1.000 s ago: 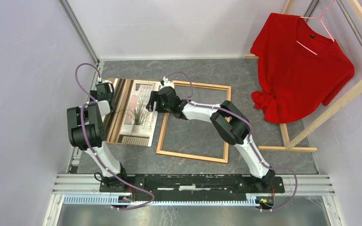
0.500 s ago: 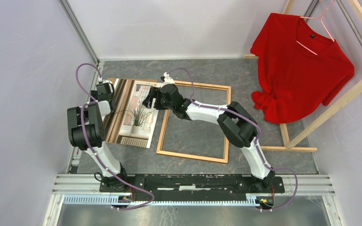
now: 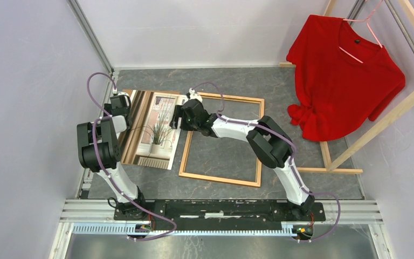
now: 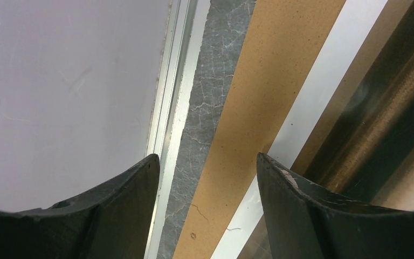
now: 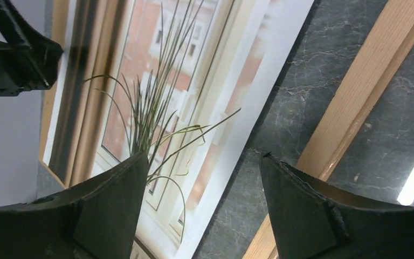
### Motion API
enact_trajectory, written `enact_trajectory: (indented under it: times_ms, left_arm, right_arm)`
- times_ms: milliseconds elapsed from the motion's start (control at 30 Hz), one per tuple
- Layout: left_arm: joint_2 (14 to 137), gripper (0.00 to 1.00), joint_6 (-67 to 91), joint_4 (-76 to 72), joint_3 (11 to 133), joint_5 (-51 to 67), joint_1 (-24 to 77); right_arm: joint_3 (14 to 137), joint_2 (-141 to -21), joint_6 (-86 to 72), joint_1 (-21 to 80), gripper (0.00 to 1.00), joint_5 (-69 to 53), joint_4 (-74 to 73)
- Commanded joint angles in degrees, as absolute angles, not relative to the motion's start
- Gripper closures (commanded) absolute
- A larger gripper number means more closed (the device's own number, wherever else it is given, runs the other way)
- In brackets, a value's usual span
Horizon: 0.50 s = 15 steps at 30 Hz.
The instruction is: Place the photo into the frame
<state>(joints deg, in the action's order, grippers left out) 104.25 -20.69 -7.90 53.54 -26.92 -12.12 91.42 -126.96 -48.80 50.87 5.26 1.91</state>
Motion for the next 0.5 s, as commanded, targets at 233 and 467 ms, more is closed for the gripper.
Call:
enact_trajectory:
  times_ms: [233, 467]
  left_arm:
    - [105.93, 0.26, -21.55, -0.34, 51.68, -21.99, -11.43]
    - [105.79, 0.27, -21.60, -0.34, 51.72, -21.12, -11.34]
  right_arm:
    - [99.52, -133.43, -50.26, 50.80, 0.18, 9.05, -5.44]
    - [98.99, -134.83, -52.13, 50.71, 0.19, 9.18, -2.66]
